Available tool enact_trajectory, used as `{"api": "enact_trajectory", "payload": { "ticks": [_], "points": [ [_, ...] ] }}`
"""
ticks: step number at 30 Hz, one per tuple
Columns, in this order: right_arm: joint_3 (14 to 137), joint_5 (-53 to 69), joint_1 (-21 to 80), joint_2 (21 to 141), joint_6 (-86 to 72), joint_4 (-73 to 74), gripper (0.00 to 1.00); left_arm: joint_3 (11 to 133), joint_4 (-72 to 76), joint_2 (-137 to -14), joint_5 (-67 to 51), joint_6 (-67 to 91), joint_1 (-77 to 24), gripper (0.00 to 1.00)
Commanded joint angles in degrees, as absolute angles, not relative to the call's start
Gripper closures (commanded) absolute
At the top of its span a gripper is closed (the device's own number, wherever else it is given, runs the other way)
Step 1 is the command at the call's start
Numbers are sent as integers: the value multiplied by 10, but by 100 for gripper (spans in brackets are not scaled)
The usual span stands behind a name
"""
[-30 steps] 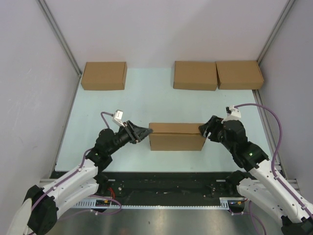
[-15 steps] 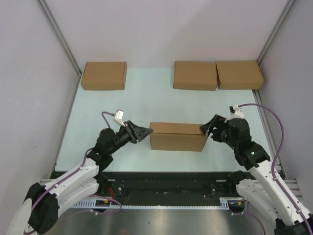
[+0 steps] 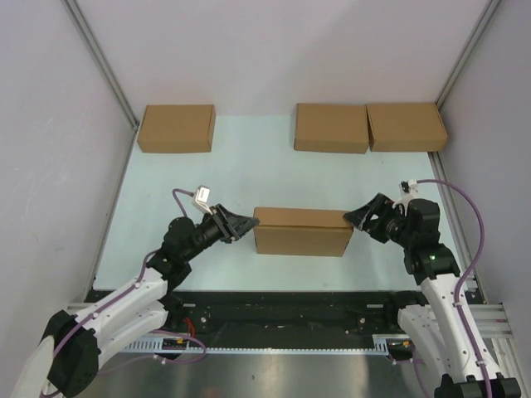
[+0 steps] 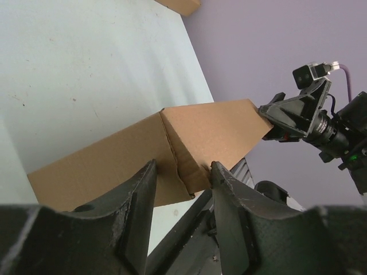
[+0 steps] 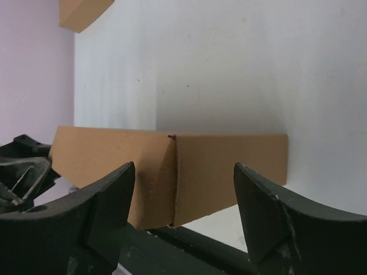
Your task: Fold the paper box
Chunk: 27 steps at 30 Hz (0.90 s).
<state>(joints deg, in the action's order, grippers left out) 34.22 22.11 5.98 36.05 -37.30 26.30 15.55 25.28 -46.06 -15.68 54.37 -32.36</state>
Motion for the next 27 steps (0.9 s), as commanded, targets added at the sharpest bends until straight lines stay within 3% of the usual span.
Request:
{"api": "enact_trajectory", "payload": {
  "ticks": [1, 7, 24, 27],
  "points": [
    [334, 314, 50, 358, -404, 199, 25, 164, 180, -463, -177, 516, -320, 53],
    [315, 359, 29, 364, -425, 171, 30, 170, 169, -461, -175, 507, -319, 53],
    [237, 396, 5, 350, -443, 131, 58, 171, 158, -460, -178, 497, -314, 54],
    [220, 399, -11, 345, -452, 121, 67, 165, 159, -459, -178, 497, -314, 54]
  ]
}}
